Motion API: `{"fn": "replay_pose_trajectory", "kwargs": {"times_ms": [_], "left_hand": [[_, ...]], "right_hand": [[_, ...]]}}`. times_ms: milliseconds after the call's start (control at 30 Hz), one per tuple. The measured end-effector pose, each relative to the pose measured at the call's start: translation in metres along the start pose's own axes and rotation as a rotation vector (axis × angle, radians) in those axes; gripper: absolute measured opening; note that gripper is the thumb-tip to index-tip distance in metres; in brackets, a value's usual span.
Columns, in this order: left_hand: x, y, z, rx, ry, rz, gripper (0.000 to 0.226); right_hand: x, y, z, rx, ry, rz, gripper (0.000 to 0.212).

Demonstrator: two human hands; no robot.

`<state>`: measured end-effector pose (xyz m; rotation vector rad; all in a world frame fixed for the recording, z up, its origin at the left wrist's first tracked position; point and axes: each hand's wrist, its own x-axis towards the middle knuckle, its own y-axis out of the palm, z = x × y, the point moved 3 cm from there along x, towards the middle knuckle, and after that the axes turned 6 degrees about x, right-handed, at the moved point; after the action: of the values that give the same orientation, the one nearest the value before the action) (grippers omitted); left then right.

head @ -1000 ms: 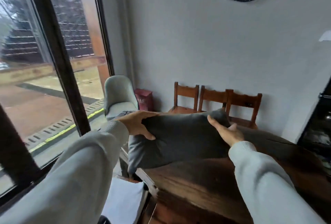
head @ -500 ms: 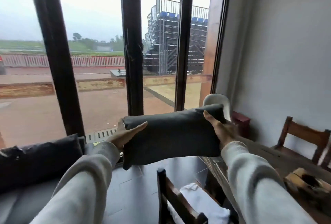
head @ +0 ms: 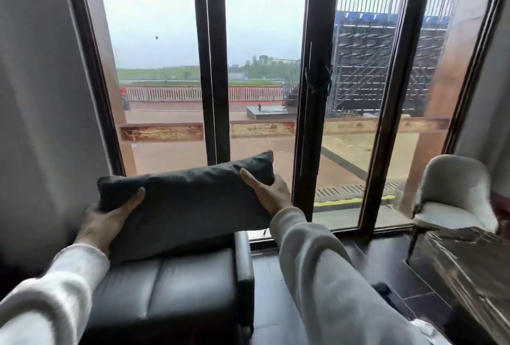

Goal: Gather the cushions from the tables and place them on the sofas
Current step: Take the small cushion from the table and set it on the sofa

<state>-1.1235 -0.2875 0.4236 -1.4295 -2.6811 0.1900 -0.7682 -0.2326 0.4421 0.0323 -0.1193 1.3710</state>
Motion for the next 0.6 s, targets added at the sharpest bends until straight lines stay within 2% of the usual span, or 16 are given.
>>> {"fn": "replay_pose_trajectory", "kwargs": {"times_ms": [233,367,533,600], "left_hand": [[0.103,-0.089,0.048,0.019,-0.055,-0.168,0.097],[0.162,-0.114,0.076,-0.059,-0.078,-0.239,0.101],[0.239,-0.13,0.088,0.001,-0.062,-0.282,0.096],[0.274,-0.136,0.092,-0.019,-0.074,-0.314,0.104]], "right_hand": [[0.054,0.162,-0.019,-0.054,0.001,0.143,0.081],[0.102,0.241,-0.035,-0.048,-0.004,0.231,0.054],[0.187,0.347,-0.056,-0.048,-0.001,0.365,0.066],[0.222,0.393,-0.061,-0.047,0.004,0.418,0.067]]}}
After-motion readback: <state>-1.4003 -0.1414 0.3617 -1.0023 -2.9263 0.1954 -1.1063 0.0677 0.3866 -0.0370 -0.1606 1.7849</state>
